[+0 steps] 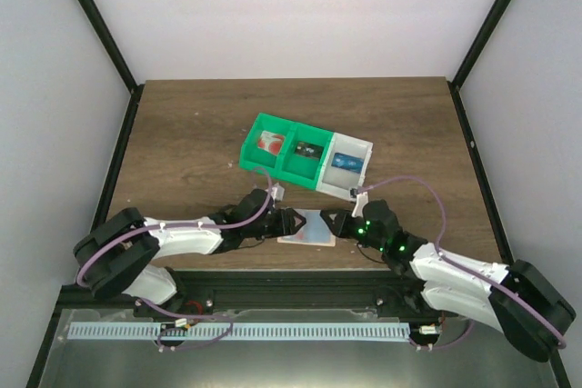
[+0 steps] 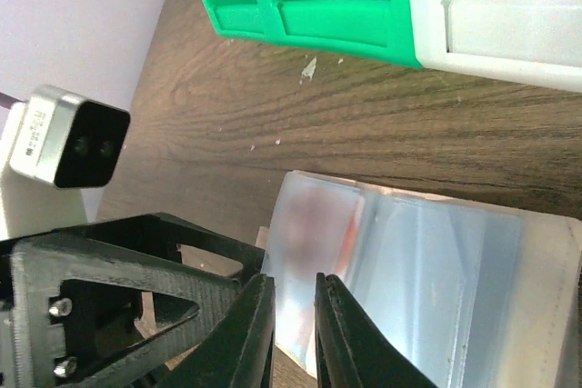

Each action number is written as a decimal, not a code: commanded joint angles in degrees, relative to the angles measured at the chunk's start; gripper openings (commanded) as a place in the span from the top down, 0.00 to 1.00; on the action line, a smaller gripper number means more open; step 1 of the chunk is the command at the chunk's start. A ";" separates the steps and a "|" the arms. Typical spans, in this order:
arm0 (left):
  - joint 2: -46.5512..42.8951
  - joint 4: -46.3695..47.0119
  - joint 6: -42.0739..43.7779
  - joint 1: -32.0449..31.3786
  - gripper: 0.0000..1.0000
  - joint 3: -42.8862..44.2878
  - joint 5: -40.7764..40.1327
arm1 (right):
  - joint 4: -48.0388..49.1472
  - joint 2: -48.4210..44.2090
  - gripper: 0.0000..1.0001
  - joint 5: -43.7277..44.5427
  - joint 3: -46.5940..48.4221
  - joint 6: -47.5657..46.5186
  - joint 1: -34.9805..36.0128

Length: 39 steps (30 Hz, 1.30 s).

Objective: Take the credit cards out of the card holder

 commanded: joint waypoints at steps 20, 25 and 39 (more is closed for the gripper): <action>2.23 3.79 -0.69 -1.50 0.35 1.25 3.27 | -2.32 -1.85 0.85 2.51 -0.30 0.29 0.46; 3.12 3.20 -0.72 -1.92 0.36 2.36 2.88 | -3.42 -4.17 0.84 3.61 -0.35 0.15 0.46; 1.57 -10.22 2.03 -1.92 0.49 3.35 -5.25 | -4.14 -5.62 0.83 3.77 -0.16 -0.36 0.46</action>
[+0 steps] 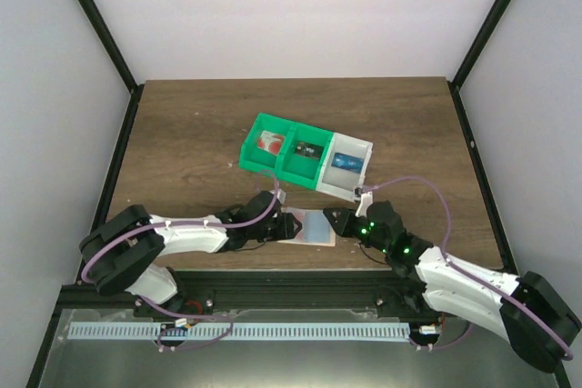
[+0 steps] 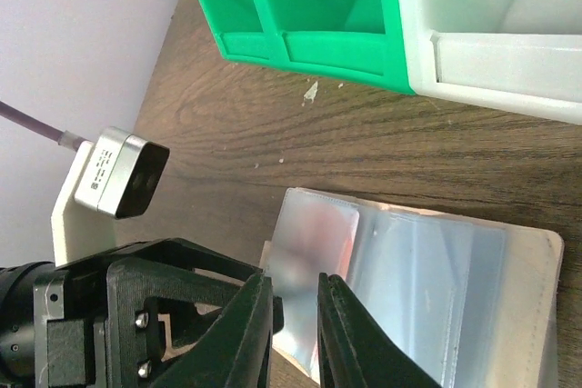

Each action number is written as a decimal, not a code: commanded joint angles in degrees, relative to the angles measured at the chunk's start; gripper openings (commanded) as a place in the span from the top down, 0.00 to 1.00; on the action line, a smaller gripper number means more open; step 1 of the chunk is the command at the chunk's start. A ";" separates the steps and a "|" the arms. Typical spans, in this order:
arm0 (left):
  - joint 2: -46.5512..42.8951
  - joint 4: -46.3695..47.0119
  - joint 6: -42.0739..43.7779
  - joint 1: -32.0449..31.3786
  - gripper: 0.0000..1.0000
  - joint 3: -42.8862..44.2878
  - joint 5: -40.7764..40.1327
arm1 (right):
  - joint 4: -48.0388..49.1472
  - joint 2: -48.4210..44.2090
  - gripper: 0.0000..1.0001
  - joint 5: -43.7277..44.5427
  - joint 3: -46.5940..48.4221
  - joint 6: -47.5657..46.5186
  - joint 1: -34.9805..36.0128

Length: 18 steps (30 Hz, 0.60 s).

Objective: Take the credit cards out of the card holder

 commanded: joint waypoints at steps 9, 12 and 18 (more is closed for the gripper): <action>-1.70 3.33 1.28 -0.29 0.95 0.98 2.17 | -1.44 -1.32 0.84 1.86 -0.04 -0.50 0.46; -1.71 6.31 0.97 -0.87 0.96 1.14 3.59 | -2.37 -1.96 0.83 2.33 0.46 -0.69 0.46; 2.22 15.37 -0.38 -2.02 0.93 1.61 8.39 | -3.35 -3.62 0.83 2.86 0.49 -0.69 0.46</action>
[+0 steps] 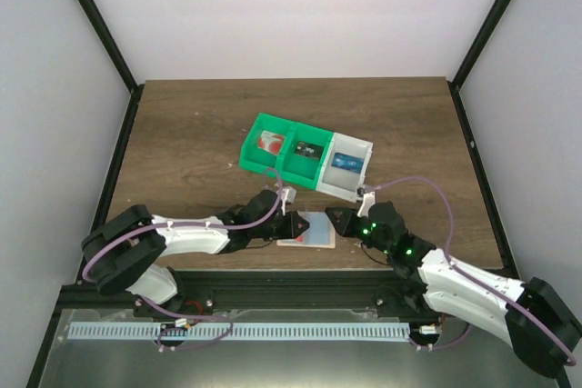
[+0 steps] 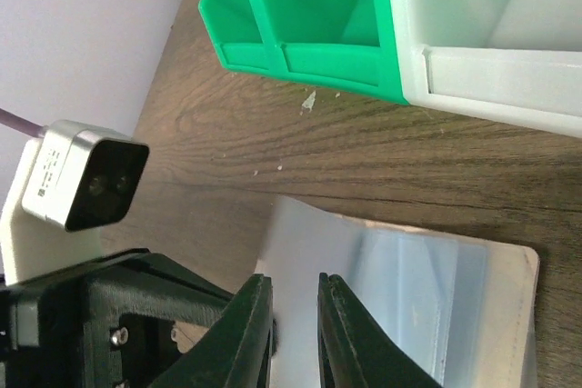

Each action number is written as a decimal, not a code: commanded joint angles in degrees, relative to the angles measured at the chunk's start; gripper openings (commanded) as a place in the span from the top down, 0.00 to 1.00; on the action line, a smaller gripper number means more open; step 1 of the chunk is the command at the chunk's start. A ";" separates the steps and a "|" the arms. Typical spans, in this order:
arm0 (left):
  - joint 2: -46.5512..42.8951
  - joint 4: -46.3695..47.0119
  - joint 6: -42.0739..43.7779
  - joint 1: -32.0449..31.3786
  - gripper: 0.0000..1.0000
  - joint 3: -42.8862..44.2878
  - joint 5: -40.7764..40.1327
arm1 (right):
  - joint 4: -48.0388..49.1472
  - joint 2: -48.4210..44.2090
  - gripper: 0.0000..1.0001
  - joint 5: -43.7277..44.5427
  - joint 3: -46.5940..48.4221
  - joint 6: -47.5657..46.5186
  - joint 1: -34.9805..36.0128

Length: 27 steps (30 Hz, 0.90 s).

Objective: Take the credit cards out of the card holder

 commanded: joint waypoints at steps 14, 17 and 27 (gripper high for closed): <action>-2.27 5.68 1.12 0.88 0.46 -0.32 2.36 | -2.55 -4.65 0.80 -0.01 1.19 -1.90 0.46; -6.08 0.86 1.74 2.80 0.45 -2.13 -0.15 | -1.15 -1.78 0.79 -3.91 2.24 -2.68 0.54; -6.68 4.68 2.81 9.14 0.74 -9.59 3.93 | 6.47 19.64 0.74 -14.14 7.73 -2.22 4.02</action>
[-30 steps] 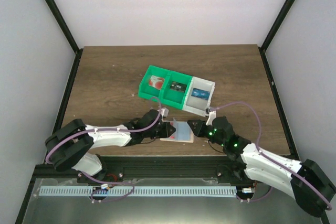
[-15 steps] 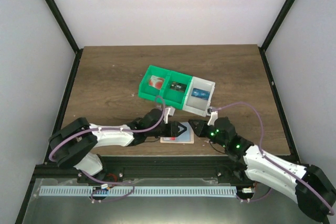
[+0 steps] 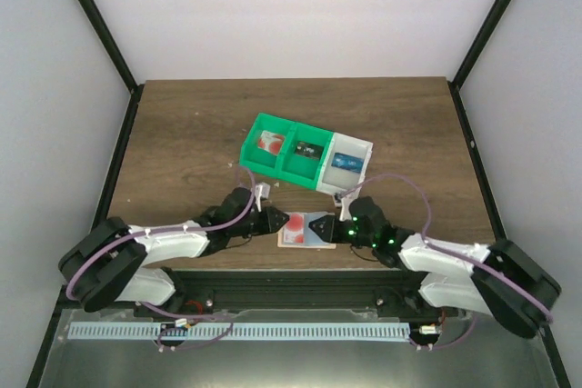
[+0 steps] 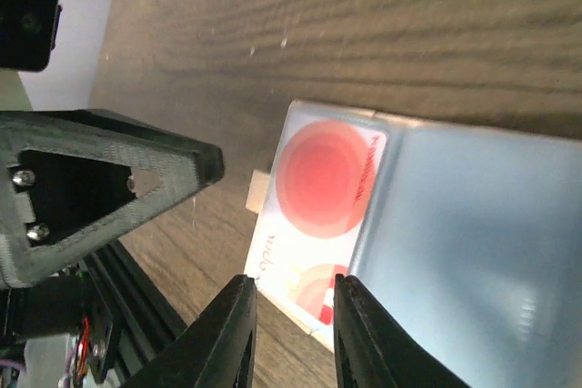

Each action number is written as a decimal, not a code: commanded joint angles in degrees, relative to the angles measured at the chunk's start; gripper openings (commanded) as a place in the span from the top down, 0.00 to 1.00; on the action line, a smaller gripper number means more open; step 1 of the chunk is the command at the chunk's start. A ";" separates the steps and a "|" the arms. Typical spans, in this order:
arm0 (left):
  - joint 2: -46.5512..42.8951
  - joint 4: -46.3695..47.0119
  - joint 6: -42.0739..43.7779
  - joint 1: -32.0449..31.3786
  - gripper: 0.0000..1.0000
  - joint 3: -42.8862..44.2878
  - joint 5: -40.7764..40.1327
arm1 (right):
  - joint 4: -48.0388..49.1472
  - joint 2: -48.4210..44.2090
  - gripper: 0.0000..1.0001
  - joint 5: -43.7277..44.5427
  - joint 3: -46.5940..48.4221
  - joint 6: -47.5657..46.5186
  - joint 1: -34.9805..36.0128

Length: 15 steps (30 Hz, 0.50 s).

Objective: Take the credit cards out of the card holder

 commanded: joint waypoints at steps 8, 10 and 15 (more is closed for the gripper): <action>3.68 -4.68 4.36 0.60 0.67 -1.22 -0.59 | 3.90 16.64 0.74 -4.31 9.39 -0.05 4.27; 4.10 -6.11 4.86 0.60 0.67 -1.39 -1.43 | 1.40 18.06 0.74 -2.76 10.47 0.11 4.22; 5.39 -5.69 6.16 0.61 0.74 -1.97 -1.12 | -0.86 19.52 0.73 -0.31 10.43 0.59 4.27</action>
